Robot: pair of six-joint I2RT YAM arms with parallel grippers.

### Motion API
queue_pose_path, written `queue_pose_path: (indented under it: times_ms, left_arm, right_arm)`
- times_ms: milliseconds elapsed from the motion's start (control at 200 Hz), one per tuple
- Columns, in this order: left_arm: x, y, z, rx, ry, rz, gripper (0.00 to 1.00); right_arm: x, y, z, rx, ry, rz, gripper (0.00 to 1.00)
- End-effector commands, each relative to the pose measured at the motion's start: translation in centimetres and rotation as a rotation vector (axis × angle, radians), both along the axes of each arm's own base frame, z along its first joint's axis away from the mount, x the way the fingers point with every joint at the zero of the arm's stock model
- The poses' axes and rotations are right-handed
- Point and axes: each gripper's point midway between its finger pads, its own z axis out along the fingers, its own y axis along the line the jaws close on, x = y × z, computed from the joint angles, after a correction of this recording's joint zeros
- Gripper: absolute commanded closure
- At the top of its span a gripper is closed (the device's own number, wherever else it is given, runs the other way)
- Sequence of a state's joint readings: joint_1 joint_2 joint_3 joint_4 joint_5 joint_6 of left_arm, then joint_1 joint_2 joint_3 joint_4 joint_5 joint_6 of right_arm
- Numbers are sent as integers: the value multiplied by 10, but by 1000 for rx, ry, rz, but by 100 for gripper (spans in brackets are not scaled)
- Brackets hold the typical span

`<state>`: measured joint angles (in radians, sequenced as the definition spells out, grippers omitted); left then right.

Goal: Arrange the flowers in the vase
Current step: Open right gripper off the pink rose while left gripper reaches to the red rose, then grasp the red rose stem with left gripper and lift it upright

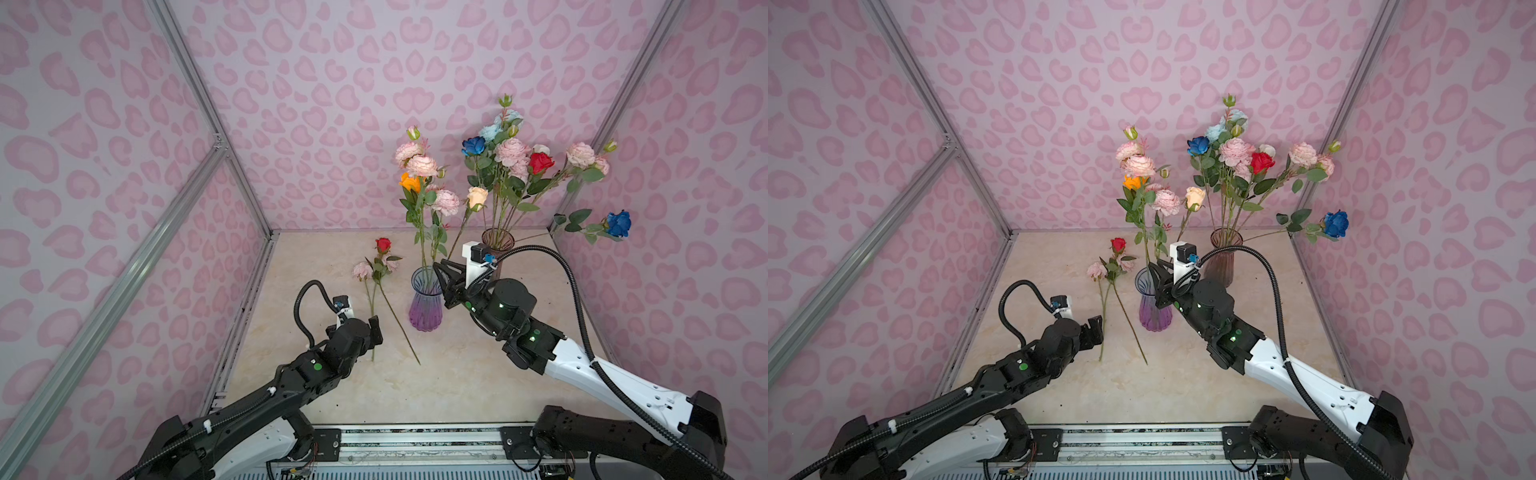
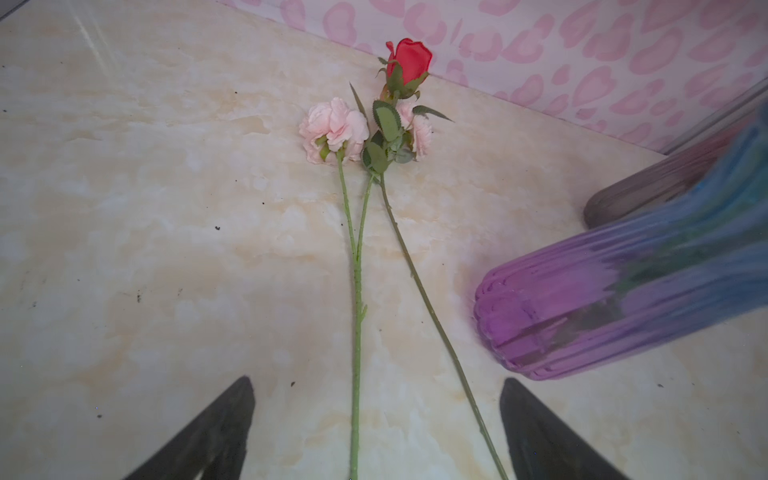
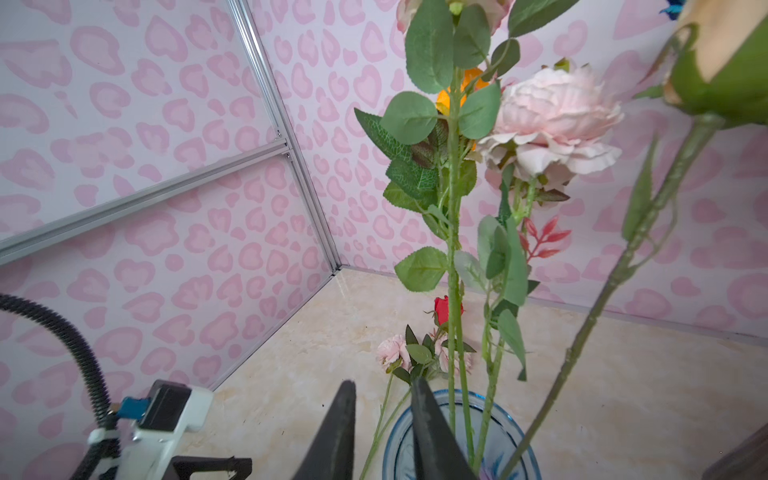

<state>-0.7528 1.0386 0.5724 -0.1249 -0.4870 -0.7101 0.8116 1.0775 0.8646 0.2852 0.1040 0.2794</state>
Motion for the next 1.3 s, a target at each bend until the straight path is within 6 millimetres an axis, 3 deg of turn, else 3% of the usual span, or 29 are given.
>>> queue_pose_path:
  times_ms: [0,70,305,465,585,760,920,1045,1100,1295]
  left_arm:
    - [16,-6,-19,9,118,-21,24]
    - [31,-10,-29,22,177,-28,34]
    - [74,-29,-46,65,278,-42,38]
    - [95,-57,-60,22,334,-110,43]
    - [113,-63,-82,19,391,-89,53]
    - [135,-58,-101,70,414,-26,54]
    - [144,-64,-118,70,448,-33,56]
    - [148,-62,-130,96,477,-28,63]
    - [148,-59,-131,103,475,-13,75]
    - [145,-54,-129,121,467,-28,93]
  right_arm:
    - [-7,-8,-10,4,33,-5,74]
    - [-10,-18,-13,8,38,-29,73]
    - [-19,-37,-31,-1,68,-71,73]
    - [-26,-49,-31,32,81,-69,70]
    - [-29,-55,-34,31,89,-71,68]
    - [-33,-57,-36,36,102,-62,67]
    - [-35,-58,-39,48,113,-57,67]
    - [-39,-55,-38,51,109,-30,65]
    - [-41,-54,-36,56,107,-16,64]
    - [-43,-56,-36,65,112,-18,64]
